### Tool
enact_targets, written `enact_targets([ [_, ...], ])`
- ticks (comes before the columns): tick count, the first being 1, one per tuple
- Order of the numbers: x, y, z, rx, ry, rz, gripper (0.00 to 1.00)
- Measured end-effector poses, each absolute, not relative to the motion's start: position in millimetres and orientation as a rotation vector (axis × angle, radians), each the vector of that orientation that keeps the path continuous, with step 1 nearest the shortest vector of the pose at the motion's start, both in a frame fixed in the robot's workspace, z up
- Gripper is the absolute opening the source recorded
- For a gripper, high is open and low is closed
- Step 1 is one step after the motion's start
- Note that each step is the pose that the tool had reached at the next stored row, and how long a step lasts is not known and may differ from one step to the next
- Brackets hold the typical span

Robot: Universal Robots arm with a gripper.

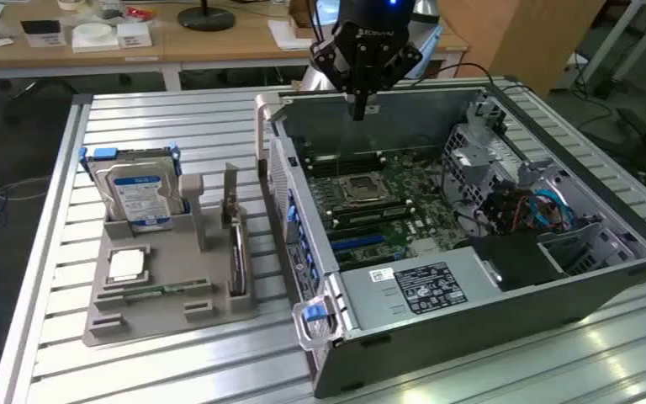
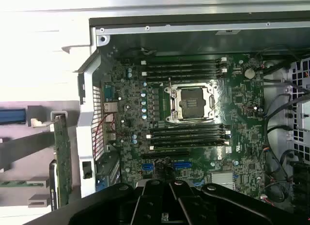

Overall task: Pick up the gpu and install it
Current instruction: 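Reach for the gpu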

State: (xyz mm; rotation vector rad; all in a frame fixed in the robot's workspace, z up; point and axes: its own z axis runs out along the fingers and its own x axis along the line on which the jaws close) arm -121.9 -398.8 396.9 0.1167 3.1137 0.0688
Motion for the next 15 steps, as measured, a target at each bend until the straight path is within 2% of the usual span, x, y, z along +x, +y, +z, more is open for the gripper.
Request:
enact_targets([
  [15, -125.5, -398.9, 399.6, 0.117, 3.114, 0.069, 0.11],
])
